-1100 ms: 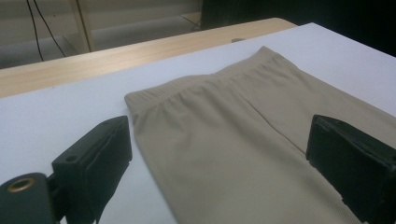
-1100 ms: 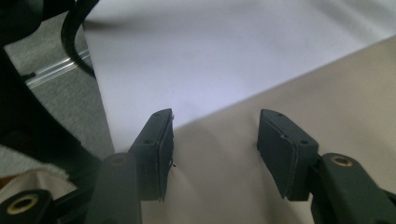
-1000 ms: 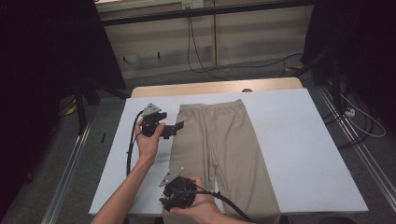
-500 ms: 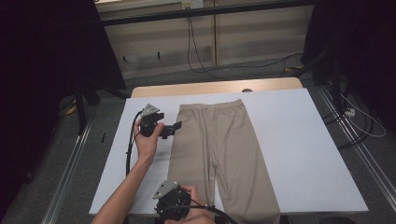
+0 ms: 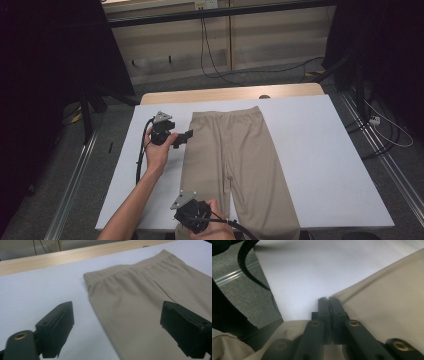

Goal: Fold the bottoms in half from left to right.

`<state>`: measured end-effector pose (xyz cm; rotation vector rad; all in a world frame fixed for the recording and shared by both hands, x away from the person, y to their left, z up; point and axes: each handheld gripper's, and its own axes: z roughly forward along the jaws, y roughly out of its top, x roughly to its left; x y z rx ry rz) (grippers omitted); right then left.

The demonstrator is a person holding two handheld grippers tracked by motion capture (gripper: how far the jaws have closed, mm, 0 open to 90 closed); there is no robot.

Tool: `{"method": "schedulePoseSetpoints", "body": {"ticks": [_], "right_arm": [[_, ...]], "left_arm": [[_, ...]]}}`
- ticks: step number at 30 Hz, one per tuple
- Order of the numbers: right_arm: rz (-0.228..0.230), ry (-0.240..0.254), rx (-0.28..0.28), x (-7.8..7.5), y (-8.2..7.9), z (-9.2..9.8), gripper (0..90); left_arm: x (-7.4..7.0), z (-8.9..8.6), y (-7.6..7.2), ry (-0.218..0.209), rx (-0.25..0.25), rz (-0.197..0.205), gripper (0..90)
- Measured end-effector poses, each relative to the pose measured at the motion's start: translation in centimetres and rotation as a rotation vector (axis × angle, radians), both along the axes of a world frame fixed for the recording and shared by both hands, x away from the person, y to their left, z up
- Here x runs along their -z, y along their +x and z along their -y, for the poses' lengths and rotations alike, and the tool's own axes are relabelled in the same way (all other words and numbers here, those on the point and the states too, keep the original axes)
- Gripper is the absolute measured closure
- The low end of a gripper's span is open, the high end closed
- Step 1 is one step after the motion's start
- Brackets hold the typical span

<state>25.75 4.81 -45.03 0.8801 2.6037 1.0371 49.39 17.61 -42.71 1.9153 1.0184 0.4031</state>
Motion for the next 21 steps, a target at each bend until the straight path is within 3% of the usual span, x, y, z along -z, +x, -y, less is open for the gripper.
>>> {"method": "schedulePoseSetpoints", "body": {"ticks": [2, 3, 4, 5, 8, 10, 12, 13, 15, 21], "right_arm": [[-0.012, -0.004, -0.005, -0.2, 0.2, 0.0, 89.8], [-0.006, -0.008, -0.011, -0.2, 0.2, 0.0, 89.9], [-0.013, -0.003, -0.02, -0.3, 0.3, 0.1, 90.0], [-0.027, 0.01, -0.015, -0.3, 0.4, 0.2, 90.0], [-0.065, 0.068, -0.015, -0.5, 0.7, 0.6, 90.0], [-0.057, 0.081, -0.028, -0.9, 0.7, 0.9, 90.0], [-0.055, 0.089, -0.033, -1.1, 0.7, 1.0, 90.0], [-0.059, 0.096, -0.034, -1.2, 0.8, 1.2, 90.0], [-0.061, 0.102, -0.043, -1.3, 0.7, 1.4, 90.0], [-0.059, 0.104, -0.05, -1.2, 0.6, 1.8, 90.0]], "left_arm": [[-0.1, -0.2, 0.8, -0.044, -0.003, -0.002, 14.1], [-0.1, -0.2, 0.8, -0.044, -0.003, -0.002, 13.8], [-0.2, -0.1, 1.4, -0.036, -0.01, 0.024, 13.7], [-0.3, 0.1, 1.8, 0.011, -0.016, 0.045, 14.4], [-0.2, 0.2, 2.6, 0.017, -0.034, 0.037, 21.3], [-0.1, 0.5, 4.0, -0.017, -0.042, -0.021, 27.7], [0.3, 1.2, 5.8, -0.011, -0.043, -0.046, 35.5], [0.4, 1.3, 6.3, -0.011, -0.072, -0.069, 37.8], [0.9, 1.5, 7.1, -0.041, -0.098, -0.088, 44.3], [2.2, 2.0, 9.0, -0.037, -0.136, -0.136, 51.2]]}}
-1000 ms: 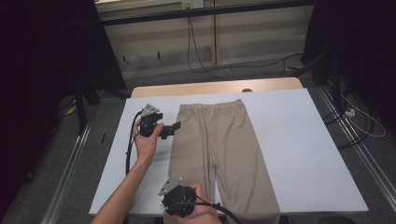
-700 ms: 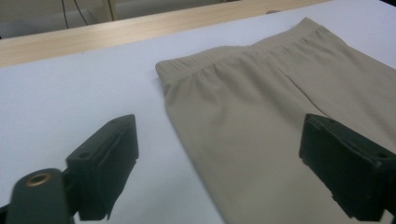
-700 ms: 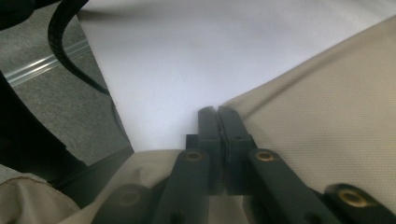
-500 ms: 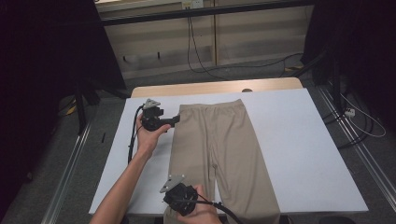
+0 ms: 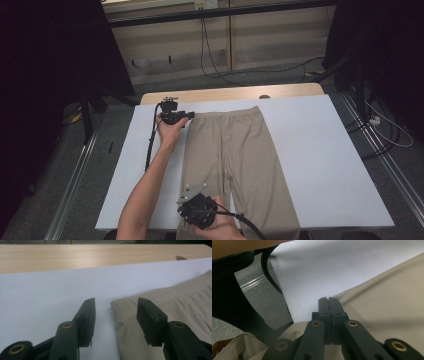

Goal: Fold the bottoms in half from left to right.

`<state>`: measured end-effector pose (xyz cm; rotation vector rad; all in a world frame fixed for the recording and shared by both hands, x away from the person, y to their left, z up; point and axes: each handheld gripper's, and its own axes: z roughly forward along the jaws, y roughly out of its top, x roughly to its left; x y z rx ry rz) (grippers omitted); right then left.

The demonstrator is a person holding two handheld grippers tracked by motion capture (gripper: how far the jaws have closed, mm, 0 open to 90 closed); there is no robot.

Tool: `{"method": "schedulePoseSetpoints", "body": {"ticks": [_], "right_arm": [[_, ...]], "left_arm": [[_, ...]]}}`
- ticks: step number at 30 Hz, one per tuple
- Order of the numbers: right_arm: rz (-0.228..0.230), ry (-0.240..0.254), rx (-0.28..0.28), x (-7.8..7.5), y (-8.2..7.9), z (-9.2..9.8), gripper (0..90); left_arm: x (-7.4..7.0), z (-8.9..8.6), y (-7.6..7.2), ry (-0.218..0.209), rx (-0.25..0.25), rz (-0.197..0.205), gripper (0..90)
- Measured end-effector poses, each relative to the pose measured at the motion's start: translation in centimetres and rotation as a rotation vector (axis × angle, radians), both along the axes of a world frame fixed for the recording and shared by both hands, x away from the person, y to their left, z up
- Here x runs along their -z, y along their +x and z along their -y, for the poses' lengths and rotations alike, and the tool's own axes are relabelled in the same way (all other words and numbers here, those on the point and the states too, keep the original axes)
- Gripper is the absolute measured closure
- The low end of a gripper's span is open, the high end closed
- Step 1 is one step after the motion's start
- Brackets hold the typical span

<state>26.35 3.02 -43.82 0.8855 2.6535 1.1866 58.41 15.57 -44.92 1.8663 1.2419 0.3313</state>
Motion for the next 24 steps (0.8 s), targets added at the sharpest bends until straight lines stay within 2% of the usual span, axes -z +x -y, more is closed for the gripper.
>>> {"method": "schedulePoseSetpoints", "body": {"ticks": [1, 3, 5, 6, 10, 11, 12, 14, 15, 16, 18, 20, 21, 22, 24], "right_arm": [[-0.001, 0.001, -0.004, 0.0, 0.0, 0.0, 90.0], [-0.002, 0.001, -0.008, 0.1, 0.0, 0.1, 90.0], [-0.006, -0.001, -0.006, 0.1, 0.0, 0.2, 90.0], [-0.007, -0.002, -0.01, 0.1, -0.1, 0.2, 90.0], [-0.007, -0.005, -0.016, 0.4, -0.1, 0.2, 90.0], [-0.008, -0.003, -0.015, 0.4, 0.0, 0.2, 90.0], [-0.011, -0.001, -0.017, 0.4, 0.0, 0.2, 90.0], [-0.007, -0.002, -0.02, 0.4, 0.0, 0.2, 90.0], [-0.009, 0.001, -0.022, 0.3, 0.1, 0.2, 90.0], [-0.006, 0.006, -0.024, 0.2, 0.1, 0.3, 90.0], [-0.009, 0.019, -0.025, 0.0, 0.2, 0.4, 90.0], [-0.004, 0.03, -0.027, -0.2, 0.2, 0.5, 90.0], [-0.002, 0.036, -0.029, -0.4, 0.3, 0.6, 90.0], [0.001, 0.041, -0.03, -0.6, 0.4, 0.6, 90.0], [0.003, 0.068, -0.029, -1.0, 0.6, 0.7, 90.0]], "left_arm": [[0.1, 0.2, 0.2, 0.016, 0.005, -0.001, 51.5], [0.4, 0.6, 0.4, 0.101, 0.023, 0.002, 51.2], [0.6, 0.6, 0.5, 0.114, 0.032, 0.009, 49.8], [1.0, 0.6, 0.8, 0.068, 0.031, -0.011, 51.4], [1.1, 1.2, 1.0, 0.068, 0.036, -0.01, 55.5], [1.1, 1.2, 1.0, 0.068, 0.036, -0.01, 63.3], [1.2, 1.6, 0.9, 0.045, 0.072, -0.019, 71.2], [1.2, 2.0, 0.8, 0.052, 0.076, -0.018, 73.0], [1.1, 2.0, 0.7, 0.057, 0.083, -0.021, 78.4], [1.0, 2.0, 0.7, 0.055, 0.082, -0.026, 80.1], [0.8, 1.8, 0.7, 0.023, 0.074, -0.048, 85.1], [0.6, 1.4, 0.8, -0.046, 0.06, -0.062, 85.7], [0.6, 1.4, 0.8, -0.046, 0.06, -0.062, 85.8], [0.2, 1.2, 0.8, -0.067, 0.039, -0.047, 85.9], [-0.3, 1.0, 0.8, -0.085, 0.036, -0.039, 85.9]]}}
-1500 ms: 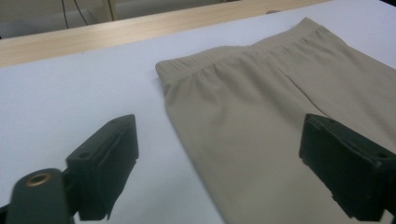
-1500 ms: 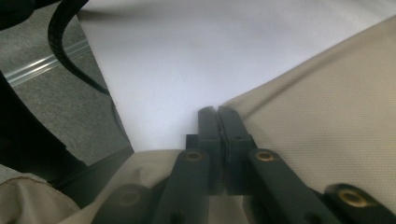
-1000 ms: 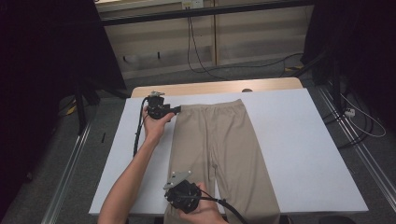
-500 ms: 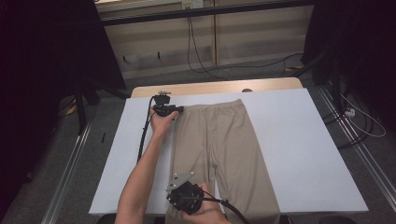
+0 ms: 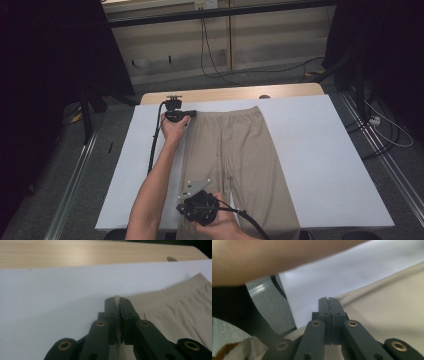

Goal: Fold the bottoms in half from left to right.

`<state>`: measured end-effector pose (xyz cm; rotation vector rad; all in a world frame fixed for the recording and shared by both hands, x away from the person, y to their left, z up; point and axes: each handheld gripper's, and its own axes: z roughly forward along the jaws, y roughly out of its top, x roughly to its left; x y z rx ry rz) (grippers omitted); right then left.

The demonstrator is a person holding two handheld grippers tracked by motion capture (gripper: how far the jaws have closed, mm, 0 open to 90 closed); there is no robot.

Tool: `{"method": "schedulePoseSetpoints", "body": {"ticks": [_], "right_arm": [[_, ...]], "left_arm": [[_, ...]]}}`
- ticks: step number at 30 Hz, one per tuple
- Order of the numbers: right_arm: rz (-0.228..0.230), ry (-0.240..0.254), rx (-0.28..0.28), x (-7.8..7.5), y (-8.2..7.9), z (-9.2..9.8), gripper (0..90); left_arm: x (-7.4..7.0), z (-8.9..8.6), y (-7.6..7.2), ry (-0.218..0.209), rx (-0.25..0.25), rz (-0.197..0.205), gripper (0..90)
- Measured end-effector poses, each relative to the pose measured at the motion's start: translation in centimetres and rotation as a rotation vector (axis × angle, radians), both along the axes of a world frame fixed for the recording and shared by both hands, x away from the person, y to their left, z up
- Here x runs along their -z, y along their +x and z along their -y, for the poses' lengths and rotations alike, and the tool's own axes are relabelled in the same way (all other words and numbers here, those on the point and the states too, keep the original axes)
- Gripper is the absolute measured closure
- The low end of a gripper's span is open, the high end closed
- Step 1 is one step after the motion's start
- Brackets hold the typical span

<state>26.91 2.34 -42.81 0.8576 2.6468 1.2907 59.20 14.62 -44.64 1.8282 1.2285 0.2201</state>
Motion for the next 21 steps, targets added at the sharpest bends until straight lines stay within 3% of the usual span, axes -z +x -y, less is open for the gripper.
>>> {"method": "schedulePoseSetpoints", "body": {"ticks": [6, 8, 21], "right_arm": [[0.019, 0.054, -0.006, -1.1, 0.2, 0.3, 90.0], [0.013, 0.098, 0.005, -1.7, 0.2, 0.6, 90.0], [0.051, 0.172, -0.03, -3.8, 0.1, 0.0, 90.0]], "left_arm": [[-1.4, -0.8, 0.0, -0.002, -0.017, 0.017, 85.8], [-2.3, -1.2, -0.1, -0.005, -0.023, 0.028, 85.8], [-4.6, -3.6, -0.8, -0.005, -0.069, 0.05, 85.8]]}}
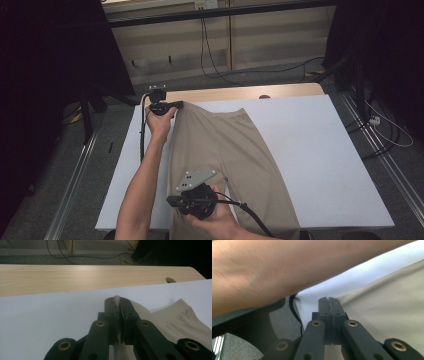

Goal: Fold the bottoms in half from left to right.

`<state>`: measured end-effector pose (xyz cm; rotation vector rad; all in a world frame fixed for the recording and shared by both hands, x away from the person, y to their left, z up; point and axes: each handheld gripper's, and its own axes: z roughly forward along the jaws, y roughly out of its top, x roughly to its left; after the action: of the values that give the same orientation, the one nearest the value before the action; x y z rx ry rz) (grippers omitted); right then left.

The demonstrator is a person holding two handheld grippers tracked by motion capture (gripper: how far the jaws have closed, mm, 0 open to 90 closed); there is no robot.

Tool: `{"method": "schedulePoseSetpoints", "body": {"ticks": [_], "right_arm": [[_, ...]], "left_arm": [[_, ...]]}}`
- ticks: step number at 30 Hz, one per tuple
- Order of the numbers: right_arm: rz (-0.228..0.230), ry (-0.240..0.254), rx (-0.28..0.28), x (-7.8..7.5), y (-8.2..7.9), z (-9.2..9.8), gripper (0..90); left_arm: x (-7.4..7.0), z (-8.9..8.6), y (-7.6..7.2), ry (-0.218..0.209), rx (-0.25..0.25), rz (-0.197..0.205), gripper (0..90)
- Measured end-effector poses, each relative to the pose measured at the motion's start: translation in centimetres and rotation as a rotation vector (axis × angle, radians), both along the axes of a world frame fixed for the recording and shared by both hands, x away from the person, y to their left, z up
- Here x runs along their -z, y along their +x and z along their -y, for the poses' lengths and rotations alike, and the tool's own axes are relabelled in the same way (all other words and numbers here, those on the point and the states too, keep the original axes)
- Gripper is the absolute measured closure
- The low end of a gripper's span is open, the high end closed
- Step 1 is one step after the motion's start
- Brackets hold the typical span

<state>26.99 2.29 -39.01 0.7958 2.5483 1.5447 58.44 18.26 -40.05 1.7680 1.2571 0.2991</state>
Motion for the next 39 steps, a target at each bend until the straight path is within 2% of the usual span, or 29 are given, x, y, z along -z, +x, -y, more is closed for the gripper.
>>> {"method": "schedulePoseSetpoints", "body": {"ticks": [3, 5, 8, 9, 11, 12, 14, 16, 20, 22, 24, 25, 26, 29, 32, 33, 34, 36, 37, 39], "right_arm": [[0.021, 0.006, -0.003, -0.6, 0.0, -0.3, 90.0], [0.016, 0.025, -0.004, -1.0, 0.2, -0.4, 90.0], [0.008, 0.049, -0.012, -1.4, 0.4, -0.6, 90.0], [0.005, 0.07, -0.022, -1.8, 0.6, -0.8, 90.0], [0.018, 0.081, -0.03, -2.4, 0.6, -1.1, 90.0], [0.022, 0.094, -0.036, -2.7, 0.6, -1.2, 90.0], [0.025, 0.121, -0.049, -3.4, 0.5, -1.4, 90.0], [0.039, 0.138, -0.061, -3.9, 0.4, -1.7, 90.0], [0.029, 0.142, -0.076, -3.8, 0.4, -1.6, 90.0], [-0.011, 0.159, -0.073, -3.1, 0.7, -1.2, 90.0], [-0.014, 0.159, -0.066, -2.8, 0.7, -0.9, 90.0], [-0.026, 0.158, -0.057, -2.3, 0.8, -0.2, 90.0], [-0.028, 0.153, -0.05, -2.0, 0.8, 0.2, 90.0], [-0.041, 0.146, -0.039, -1.7, 0.8, 1.4, 90.0], [-0.034, 0.144, -0.013, -1.5, 0.5, 3.1, 90.0], [-0.034, 0.144, -0.013, -1.5, 0.5, 3.1, 90.0], [-0.034, 0.156, 0.001, -1.5, 0.2, 4.3, 90.0], [-0.03, 0.158, 0.012, -1.4, -0.1, 5.3, 90.0], [-0.036, 0.164, 0.025, -1.3, -0.2, 6.1, 90.0], [-0.055, 0.172, 0.045, -0.9, -0.3, 7.4, 90.0]], "left_arm": [[-0.6, -0.7, -0.2, -0.002, -0.014, 0.014, 85.8], [-1.5, -1.6, -0.5, -0.002, -0.023, 0.022, 85.8], [-2.0, -2.2, -0.6, 0.0, -0.03, 0.029, 85.8], [-2.5, -2.8, -0.8, 0.008, -0.042, 0.032, 85.8], [-3.2, -3.5, -1.0, 0.034, -0.075, 0.035, 85.8], [-3.2, -3.5, -1.0, 0.034, -0.075, 0.035, 85.8], [-4.3, -4.8, -1.4, 0.037, -0.099, 0.05, 85.8], [-4.8, -5.6, -1.6, 0.063, -0.117, 0.054, 85.8], [-4.9, -6.3, -1.8, 0.072, -0.124, 0.055, 85.7], [-4.5, -6.3, -1.7, 0.078, -0.128, 0.049, 85.7], [-3.9, -6.0, -1.5, 0.072, -0.13, 0.039, 85.7], [-3.4, -5.4, -1.3, 0.083, -0.124, 0.029, 85.7], [-3.4, -5.4, -1.3, 0.083, -0.124, 0.029, 85.7], [-2.8, -3.8, -0.9, 0.109, -0.109, 0.02, 85.7], [-2.4, -2.5, -0.8, 0.102, -0.095, 0.011, 85.7], [-2.4, -2.5, -0.8, 0.102, -0.095, 0.011, 85.6], [-2.1, -1.5, -0.7, 0.107, -0.082, 0.009, 85.7], [-2.0, -1.1, -0.7, 0.112, -0.076, 0.007, 85.7], [-1.8, 0.0, -0.6, 0.117, -0.062, 0.008, 85.7], [-1.6, 0.9, -0.5, 0.114, -0.047, 0.006, 85.7]]}}
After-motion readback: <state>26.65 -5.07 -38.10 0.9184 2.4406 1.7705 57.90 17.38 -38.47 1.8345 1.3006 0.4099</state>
